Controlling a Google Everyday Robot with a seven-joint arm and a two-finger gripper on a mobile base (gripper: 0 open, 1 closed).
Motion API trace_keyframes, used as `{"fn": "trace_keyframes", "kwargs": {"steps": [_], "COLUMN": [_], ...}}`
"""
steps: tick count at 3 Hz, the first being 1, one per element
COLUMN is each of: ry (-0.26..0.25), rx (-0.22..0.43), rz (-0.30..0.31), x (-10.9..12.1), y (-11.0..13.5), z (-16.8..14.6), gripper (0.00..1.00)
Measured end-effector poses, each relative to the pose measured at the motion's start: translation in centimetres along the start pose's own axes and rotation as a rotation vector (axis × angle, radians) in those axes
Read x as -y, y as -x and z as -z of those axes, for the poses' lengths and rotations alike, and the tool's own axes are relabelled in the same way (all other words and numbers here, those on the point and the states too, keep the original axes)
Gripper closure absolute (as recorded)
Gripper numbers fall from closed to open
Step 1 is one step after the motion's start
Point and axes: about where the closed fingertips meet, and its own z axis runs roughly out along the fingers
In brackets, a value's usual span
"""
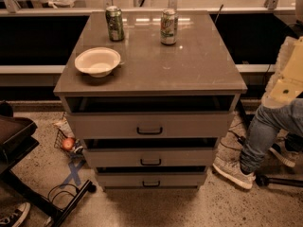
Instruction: Open bottom drawer
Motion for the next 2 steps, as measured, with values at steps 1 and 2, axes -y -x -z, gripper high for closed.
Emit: {"fn": "trace_keyframes", "kwargs": {"steps": [1, 2], "ry": [0.0, -0.014], "rx": [0.0, -0.021], "rz": [0.0, -0.003], "x": [0.0, 0.7], "y": [0.0, -0.1], "z": [0.0, 1.7], "gripper": [0.0, 0.0]}}
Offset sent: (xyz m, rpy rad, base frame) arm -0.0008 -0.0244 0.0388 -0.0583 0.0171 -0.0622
